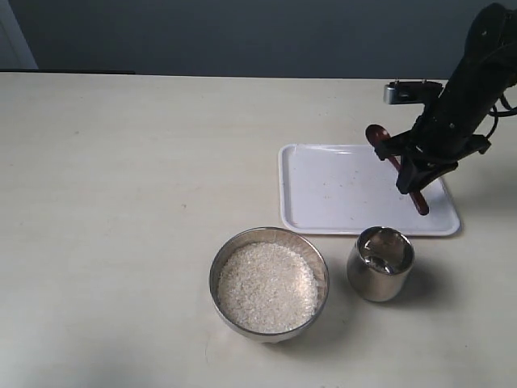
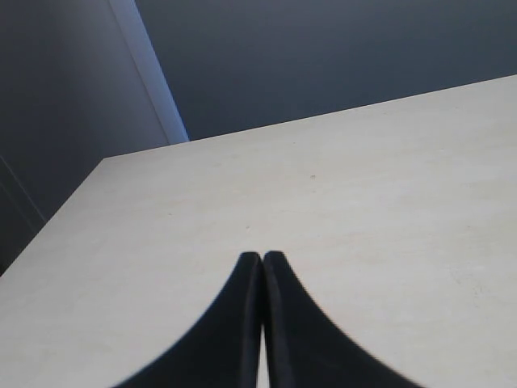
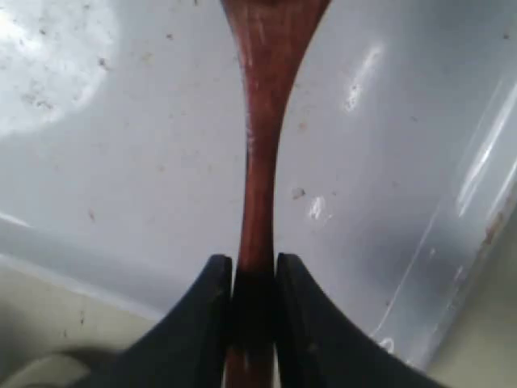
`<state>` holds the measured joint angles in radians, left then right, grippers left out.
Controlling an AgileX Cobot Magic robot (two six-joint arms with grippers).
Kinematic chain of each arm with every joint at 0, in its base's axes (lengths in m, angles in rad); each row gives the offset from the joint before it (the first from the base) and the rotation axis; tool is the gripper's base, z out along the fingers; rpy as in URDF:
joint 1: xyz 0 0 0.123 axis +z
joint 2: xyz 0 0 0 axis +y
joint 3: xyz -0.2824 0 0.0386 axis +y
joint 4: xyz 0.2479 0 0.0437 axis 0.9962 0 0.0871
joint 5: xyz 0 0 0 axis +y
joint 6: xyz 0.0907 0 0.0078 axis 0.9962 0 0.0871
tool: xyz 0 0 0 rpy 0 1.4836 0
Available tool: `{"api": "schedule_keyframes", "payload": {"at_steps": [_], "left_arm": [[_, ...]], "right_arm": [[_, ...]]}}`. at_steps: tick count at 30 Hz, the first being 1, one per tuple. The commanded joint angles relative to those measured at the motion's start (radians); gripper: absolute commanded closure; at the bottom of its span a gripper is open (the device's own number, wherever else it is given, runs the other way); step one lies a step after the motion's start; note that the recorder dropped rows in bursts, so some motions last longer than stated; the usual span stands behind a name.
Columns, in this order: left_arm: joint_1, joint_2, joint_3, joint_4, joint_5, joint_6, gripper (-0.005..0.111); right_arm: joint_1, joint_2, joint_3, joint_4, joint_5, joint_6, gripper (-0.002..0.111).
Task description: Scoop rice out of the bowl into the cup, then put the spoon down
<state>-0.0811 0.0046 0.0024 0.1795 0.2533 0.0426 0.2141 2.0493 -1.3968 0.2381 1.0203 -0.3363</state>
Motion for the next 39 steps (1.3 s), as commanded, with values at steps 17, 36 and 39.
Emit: {"api": "schedule_keyframes", "payload": {"at_steps": [17,36,39], "left_arm": [[0.002,-0.005,-0.002,-0.002,-0.014,-0.007,0.106],[0.002,-0.005,-0.002,-0.002,-0.014,-0.007,0.106],[0.002,-0.005,-0.002,-0.002,-0.014,-0.007,0.106]], "right_arm": [[-0.005,0.12,-0.077,-0.003,0.068,-0.002,0.068],[-0.005,-0.148,-0.299,-0.044,0.09,0.041,0.107],[-0.005,-0.267,-0.277,-0.013,0.042,0.041,0.108]]}}
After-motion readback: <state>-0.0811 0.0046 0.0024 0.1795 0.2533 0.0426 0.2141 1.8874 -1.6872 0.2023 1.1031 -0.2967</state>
